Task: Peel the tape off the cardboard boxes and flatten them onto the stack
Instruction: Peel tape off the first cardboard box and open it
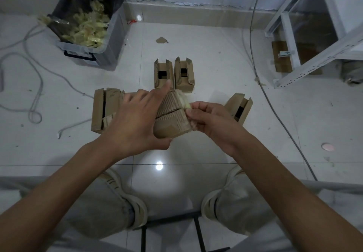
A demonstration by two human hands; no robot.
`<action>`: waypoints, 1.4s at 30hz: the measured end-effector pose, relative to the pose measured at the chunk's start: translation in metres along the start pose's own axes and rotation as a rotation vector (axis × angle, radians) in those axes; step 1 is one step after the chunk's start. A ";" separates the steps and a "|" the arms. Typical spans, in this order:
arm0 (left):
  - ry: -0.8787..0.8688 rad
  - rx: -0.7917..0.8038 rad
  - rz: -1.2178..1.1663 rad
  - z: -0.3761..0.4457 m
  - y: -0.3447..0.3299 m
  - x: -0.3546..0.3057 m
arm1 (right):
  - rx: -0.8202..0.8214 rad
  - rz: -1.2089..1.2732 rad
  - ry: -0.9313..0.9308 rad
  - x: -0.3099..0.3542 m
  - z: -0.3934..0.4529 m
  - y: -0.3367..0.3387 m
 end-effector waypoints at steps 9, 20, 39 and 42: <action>-0.017 -0.054 -0.001 -0.001 0.005 -0.011 | 0.037 0.386 -0.122 -0.020 0.009 -0.005; -0.029 -0.061 0.018 -0.003 0.003 -0.013 | 0.023 0.338 0.037 0.015 -0.001 0.017; 0.011 -0.010 0.070 0.000 -0.002 -0.002 | 0.068 0.316 0.052 0.002 -0.003 -0.009; 0.005 -0.006 0.072 0.001 -0.002 -0.002 | 0.138 0.491 0.026 0.000 -0.003 -0.007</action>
Point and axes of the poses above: each hand's wrist, its own z-axis towards the middle knuckle, its own y-axis out of the back of the hand, x = y × z, the point moved 6 cm from there along z, towards the middle knuckle, and after that the axes turned 10 degrees about -y, right-handed, at the moved point
